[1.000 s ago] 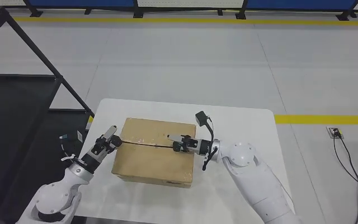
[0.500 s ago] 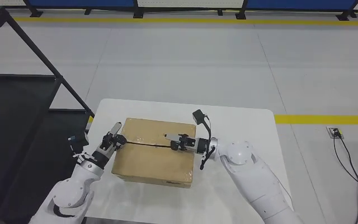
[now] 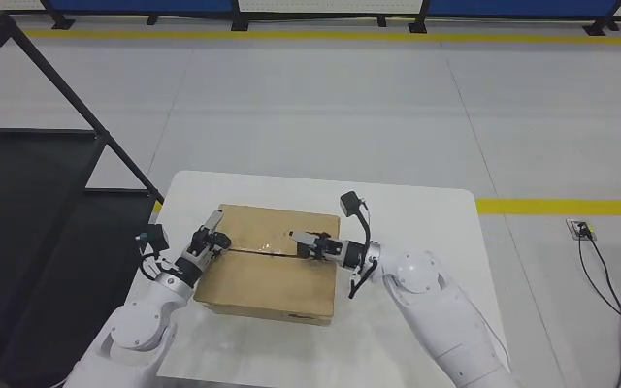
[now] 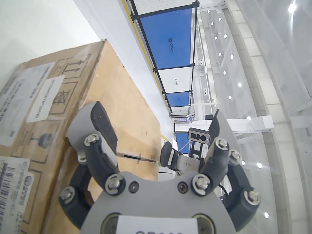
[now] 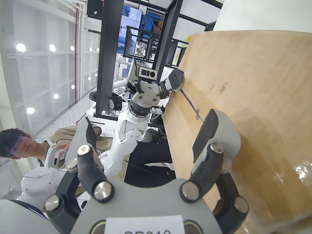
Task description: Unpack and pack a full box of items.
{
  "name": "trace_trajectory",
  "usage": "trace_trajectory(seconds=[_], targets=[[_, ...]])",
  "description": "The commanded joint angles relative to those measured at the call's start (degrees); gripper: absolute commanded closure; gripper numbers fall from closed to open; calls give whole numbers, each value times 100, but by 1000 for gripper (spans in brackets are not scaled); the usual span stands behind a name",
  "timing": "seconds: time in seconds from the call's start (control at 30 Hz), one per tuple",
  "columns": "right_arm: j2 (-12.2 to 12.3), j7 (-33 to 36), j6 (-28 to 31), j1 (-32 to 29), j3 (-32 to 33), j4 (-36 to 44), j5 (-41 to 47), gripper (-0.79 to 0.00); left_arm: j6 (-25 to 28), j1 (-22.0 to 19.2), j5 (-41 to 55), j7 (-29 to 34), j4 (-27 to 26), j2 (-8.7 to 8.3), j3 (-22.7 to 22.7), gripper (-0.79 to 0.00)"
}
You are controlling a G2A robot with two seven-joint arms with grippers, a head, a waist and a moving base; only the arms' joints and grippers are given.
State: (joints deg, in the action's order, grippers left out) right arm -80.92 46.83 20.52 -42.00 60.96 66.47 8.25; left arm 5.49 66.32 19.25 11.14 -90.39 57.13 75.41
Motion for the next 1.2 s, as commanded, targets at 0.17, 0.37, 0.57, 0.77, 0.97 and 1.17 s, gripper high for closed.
trace_trajectory(seconds=[0.17,0.37,0.57,0.77,0.97,1.17], targets=[[197,-380,302,-887,572,874,-281,-785,-10,60,-43,152,-68,24,109,-785],[375,-919,420,-2046,1269,1661,-400,-785,-65,77,-117,249,-74,53,133,-785],[452,-1409,289,-2730,1654,1723,-323,-785,-90,76,-175,299,-47,86,143,-785],[435,-1330,323,-2718,1450,1200,-117,-785,-105,73,-218,329,-41,120,158,-785],[387,-1206,323,-2381,1141,592,-50,-785,-100,88,-290,338,-60,151,179,-785],[324,-1445,442,-1998,1002,-24,173,-785,-87,108,-310,345,-60,182,211,-785]])
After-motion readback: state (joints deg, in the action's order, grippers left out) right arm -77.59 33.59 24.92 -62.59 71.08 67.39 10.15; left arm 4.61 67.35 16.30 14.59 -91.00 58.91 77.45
